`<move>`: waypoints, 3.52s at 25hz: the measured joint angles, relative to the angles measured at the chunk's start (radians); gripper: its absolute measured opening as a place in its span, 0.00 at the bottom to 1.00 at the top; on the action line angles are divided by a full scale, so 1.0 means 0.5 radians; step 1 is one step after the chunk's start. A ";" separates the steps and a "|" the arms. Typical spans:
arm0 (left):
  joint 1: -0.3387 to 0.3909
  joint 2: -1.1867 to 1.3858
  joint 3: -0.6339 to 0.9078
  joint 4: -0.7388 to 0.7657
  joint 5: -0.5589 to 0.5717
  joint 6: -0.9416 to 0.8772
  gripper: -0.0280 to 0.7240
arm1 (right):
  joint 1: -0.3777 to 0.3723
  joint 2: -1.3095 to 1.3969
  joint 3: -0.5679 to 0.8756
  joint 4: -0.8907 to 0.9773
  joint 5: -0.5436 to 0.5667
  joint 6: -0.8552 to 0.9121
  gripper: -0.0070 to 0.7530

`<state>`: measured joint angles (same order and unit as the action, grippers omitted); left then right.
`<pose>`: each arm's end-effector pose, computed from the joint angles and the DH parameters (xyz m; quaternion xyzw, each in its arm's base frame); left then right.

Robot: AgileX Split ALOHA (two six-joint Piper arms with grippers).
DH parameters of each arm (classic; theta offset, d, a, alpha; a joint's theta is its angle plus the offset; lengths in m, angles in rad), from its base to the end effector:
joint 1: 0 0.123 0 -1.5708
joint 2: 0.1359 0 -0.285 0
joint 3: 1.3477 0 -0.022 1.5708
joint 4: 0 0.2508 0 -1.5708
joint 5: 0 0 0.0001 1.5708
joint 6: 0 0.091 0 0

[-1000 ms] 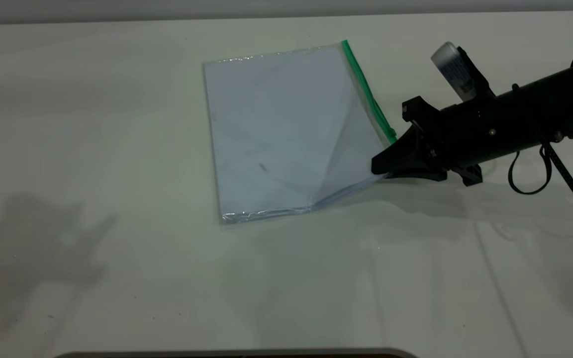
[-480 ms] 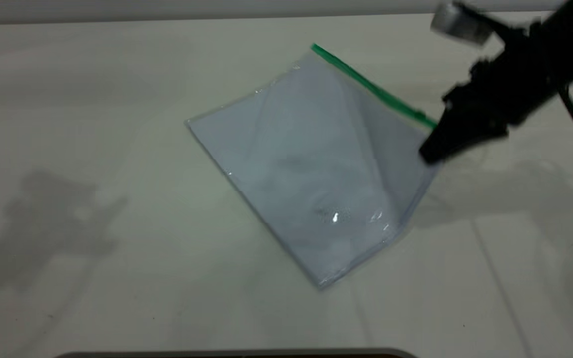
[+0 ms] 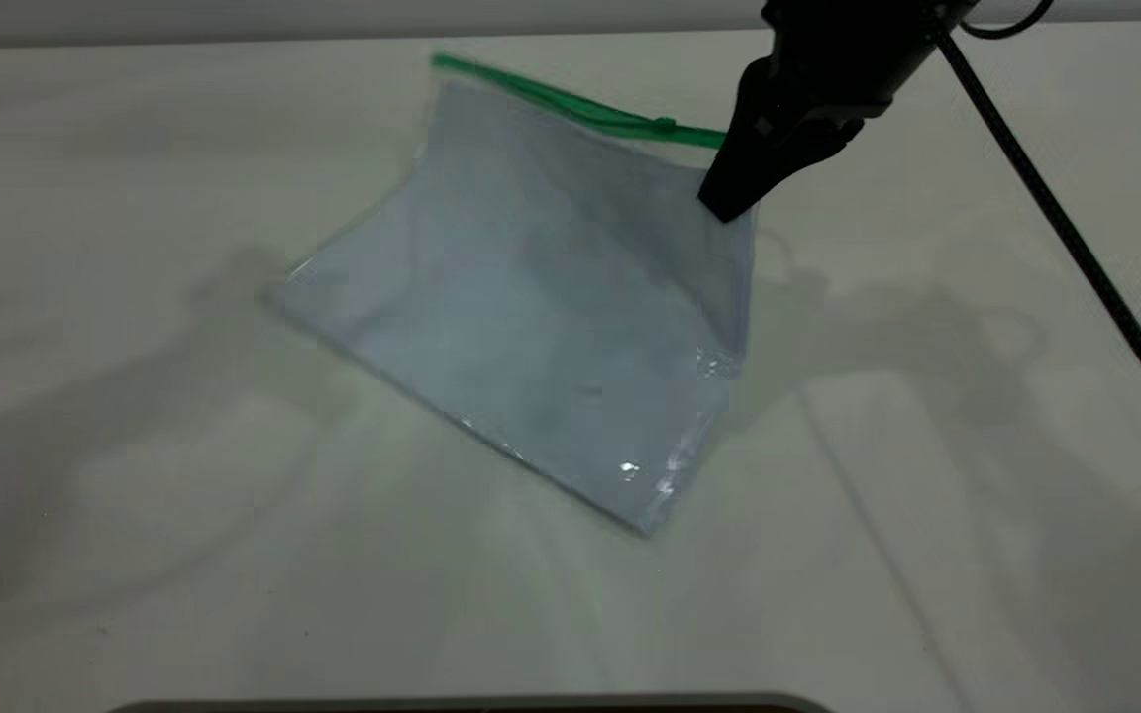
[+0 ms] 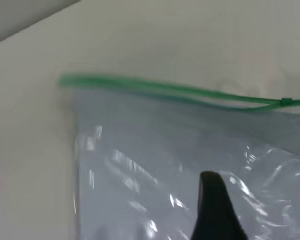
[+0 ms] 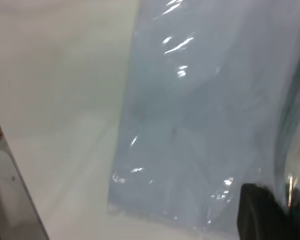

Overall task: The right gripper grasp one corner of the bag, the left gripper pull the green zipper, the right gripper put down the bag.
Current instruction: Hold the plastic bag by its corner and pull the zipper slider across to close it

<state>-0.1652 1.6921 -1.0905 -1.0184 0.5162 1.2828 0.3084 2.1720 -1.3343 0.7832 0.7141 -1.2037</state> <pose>0.3477 -0.0968 0.2349 0.2994 0.8585 -0.1690 0.3804 0.3792 0.1650 0.1013 -0.4333 0.8600 0.2176 0.1589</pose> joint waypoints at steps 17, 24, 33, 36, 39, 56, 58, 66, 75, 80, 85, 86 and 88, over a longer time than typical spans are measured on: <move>-0.336 1.116 -1.055 0.018 0.600 0.466 0.73 | 0.002 0.000 -0.115 -0.071 0.135 -0.007 0.05; -0.445 1.289 -1.255 0.128 0.677 0.494 0.73 | 0.002 0.000 -0.115 -0.071 0.171 -0.038 0.05; -0.522 1.328 -1.282 0.162 0.618 0.572 0.73 | 0.002 0.000 -0.115 -0.071 0.171 -0.042 0.05; -0.524 1.375 -1.282 0.162 0.592 0.572 0.73 | 0.002 0.000 -0.115 -0.071 0.173 -0.046 0.05; -0.535 1.405 -1.282 0.161 0.570 0.572 0.72 | 0.002 0.000 -0.115 -0.071 0.173 -0.046 0.05; -0.553 1.405 -1.361 0.118 0.595 0.555 0.61 | 0.002 0.000 -0.115 -0.071 0.172 -0.046 0.05; -0.553 1.405 -1.361 0.139 0.599 0.548 0.61 | 0.002 0.000 -0.115 -0.071 0.172 -0.046 0.05; -0.554 1.405 -1.361 0.164 0.600 0.519 0.47 | 0.002 0.000 -0.115 -0.071 0.174 -0.047 0.05; -0.554 1.405 -1.361 0.173 0.596 0.518 0.28 | 0.002 0.000 -0.115 -0.071 0.170 -0.045 0.05; -0.554 1.405 -1.361 0.188 0.577 0.526 0.19 | -0.002 0.000 -0.115 -0.071 0.170 -0.045 0.05; -0.559 1.405 -1.361 0.220 0.536 0.532 0.16 | -0.046 0.000 -0.115 -0.023 0.172 -0.045 0.05; -0.560 1.405 -1.361 0.222 0.524 0.532 0.16 | -0.057 -0.003 -0.115 -0.016 0.172 -0.045 0.05; -0.563 1.405 -1.361 0.222 0.496 0.532 0.16 | -0.061 -0.008 -0.115 -0.010 0.172 -0.047 0.05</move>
<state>-0.4466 2.3947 -1.7712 -0.9074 0.7641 1.5490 0.2777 2.1680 -1.3916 0.7782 0.8000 -1.2272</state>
